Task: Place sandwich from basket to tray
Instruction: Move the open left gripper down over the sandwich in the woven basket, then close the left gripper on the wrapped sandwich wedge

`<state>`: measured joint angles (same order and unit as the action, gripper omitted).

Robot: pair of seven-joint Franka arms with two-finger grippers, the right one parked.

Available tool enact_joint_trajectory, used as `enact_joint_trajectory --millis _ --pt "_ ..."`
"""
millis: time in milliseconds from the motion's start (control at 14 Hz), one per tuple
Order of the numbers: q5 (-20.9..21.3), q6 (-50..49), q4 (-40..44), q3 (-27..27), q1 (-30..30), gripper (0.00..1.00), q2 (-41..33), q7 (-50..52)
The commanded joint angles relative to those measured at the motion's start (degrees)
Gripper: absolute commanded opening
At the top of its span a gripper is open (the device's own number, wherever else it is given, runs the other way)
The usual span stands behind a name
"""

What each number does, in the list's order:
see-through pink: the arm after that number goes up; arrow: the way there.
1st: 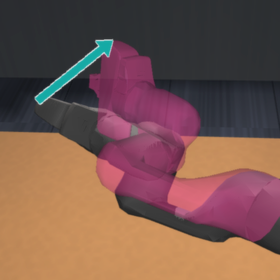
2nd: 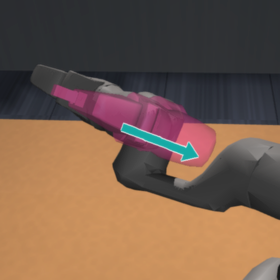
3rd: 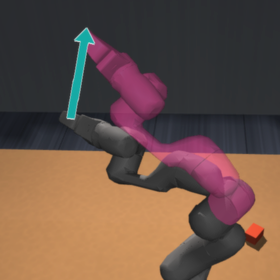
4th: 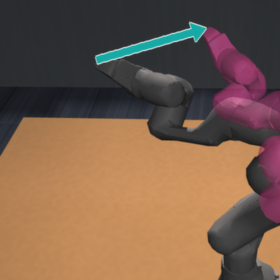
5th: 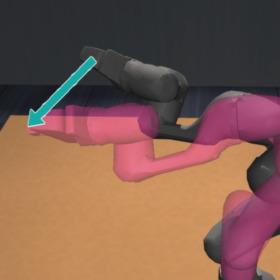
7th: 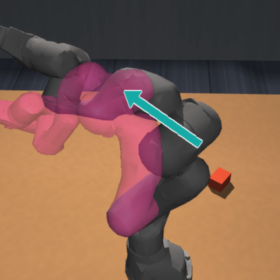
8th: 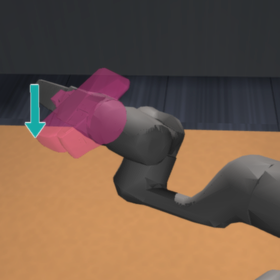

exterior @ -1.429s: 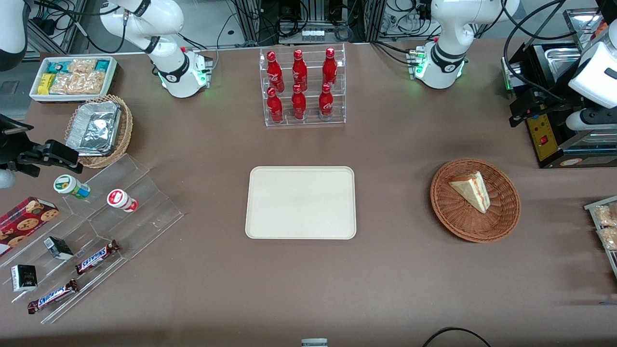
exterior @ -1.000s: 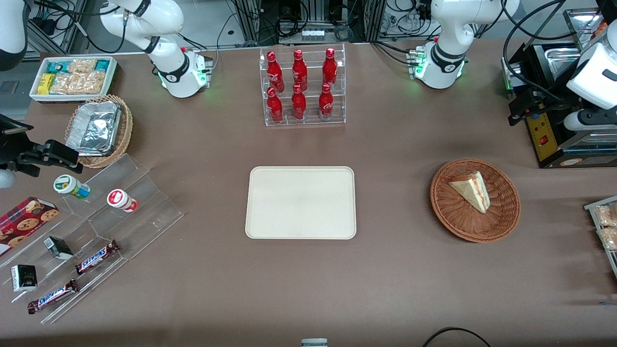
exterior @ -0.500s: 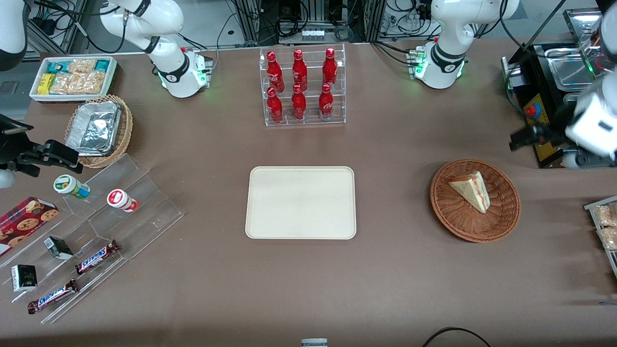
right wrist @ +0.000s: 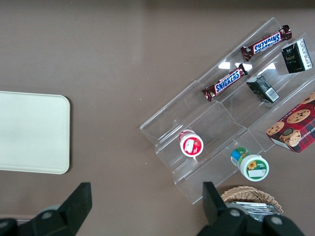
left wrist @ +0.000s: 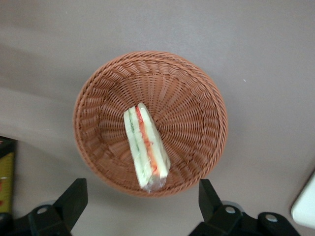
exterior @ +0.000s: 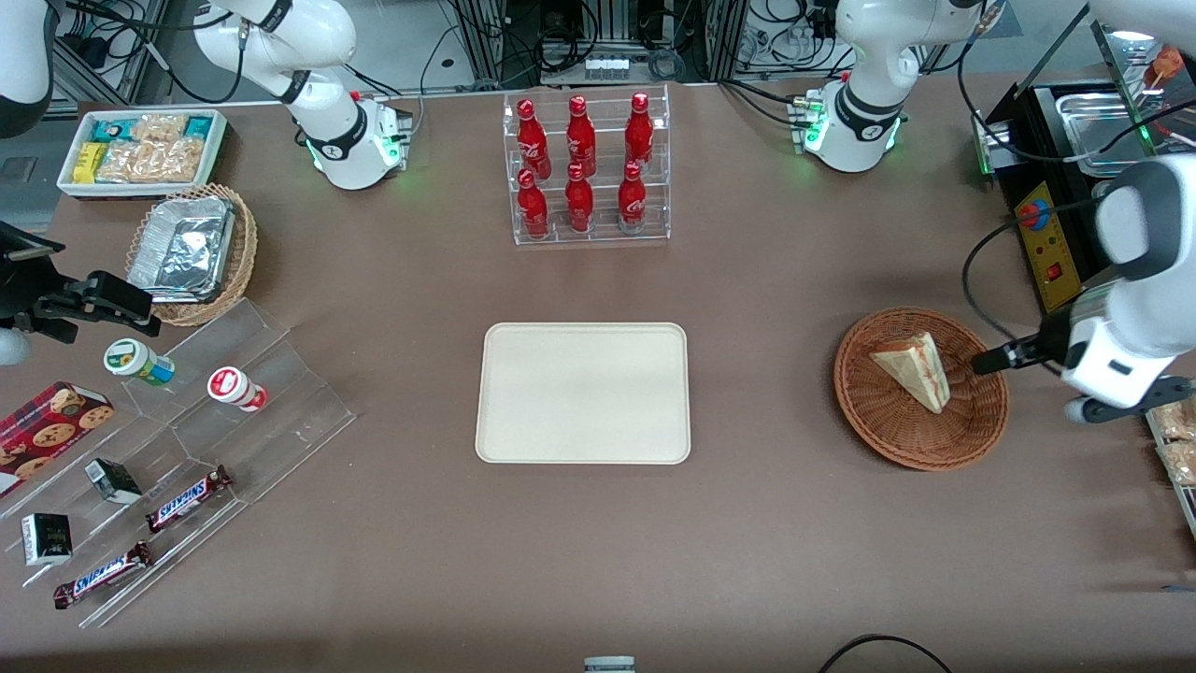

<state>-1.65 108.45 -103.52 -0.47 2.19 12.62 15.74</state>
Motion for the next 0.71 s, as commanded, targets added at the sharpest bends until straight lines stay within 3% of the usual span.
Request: enact_joint_trajectory --millis 0,643 --pt "-0.63 4.04 -2.65 0.21 -1.05 1.0 2.48 10.41" --pt "-1.07 11.52 -11.53 0.21 0.01 1.0 5.74 19.06"
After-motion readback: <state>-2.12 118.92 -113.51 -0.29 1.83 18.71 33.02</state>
